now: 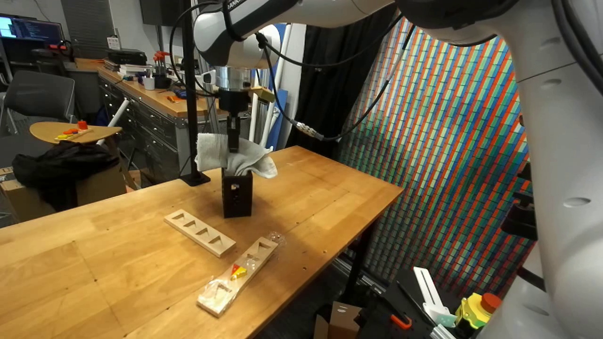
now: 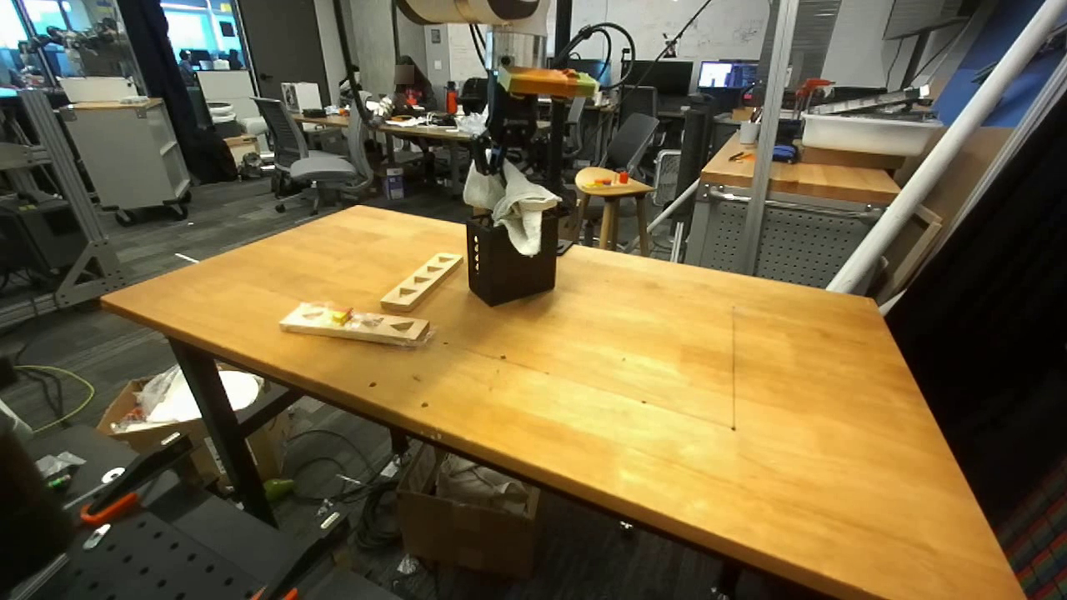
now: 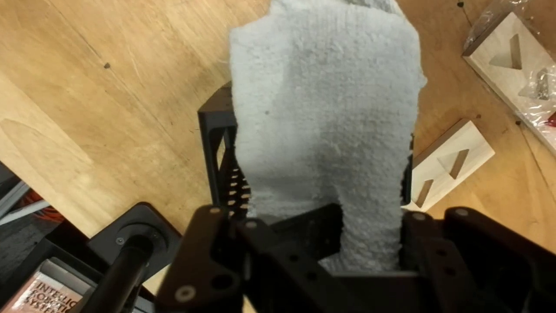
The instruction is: Stuff the towel into the box
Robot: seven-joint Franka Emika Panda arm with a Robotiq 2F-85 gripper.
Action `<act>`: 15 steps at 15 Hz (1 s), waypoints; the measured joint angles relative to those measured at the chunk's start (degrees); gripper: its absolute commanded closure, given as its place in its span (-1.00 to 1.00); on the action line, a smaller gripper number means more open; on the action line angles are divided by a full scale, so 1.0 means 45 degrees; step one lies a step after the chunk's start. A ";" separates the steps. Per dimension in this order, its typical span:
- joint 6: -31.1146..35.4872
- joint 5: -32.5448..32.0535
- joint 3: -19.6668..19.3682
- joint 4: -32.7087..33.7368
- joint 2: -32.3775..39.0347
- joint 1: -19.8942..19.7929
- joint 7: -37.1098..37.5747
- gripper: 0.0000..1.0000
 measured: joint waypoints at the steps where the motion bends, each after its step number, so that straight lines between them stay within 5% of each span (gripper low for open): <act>1: 0.0000 0.0000 0.0005 -0.0004 0.0061 0.0099 0.0207 0.96; 15: 0.0051 -0.0118 0.0000 -0.0124 0.1109 0.0013 0.1190 0.96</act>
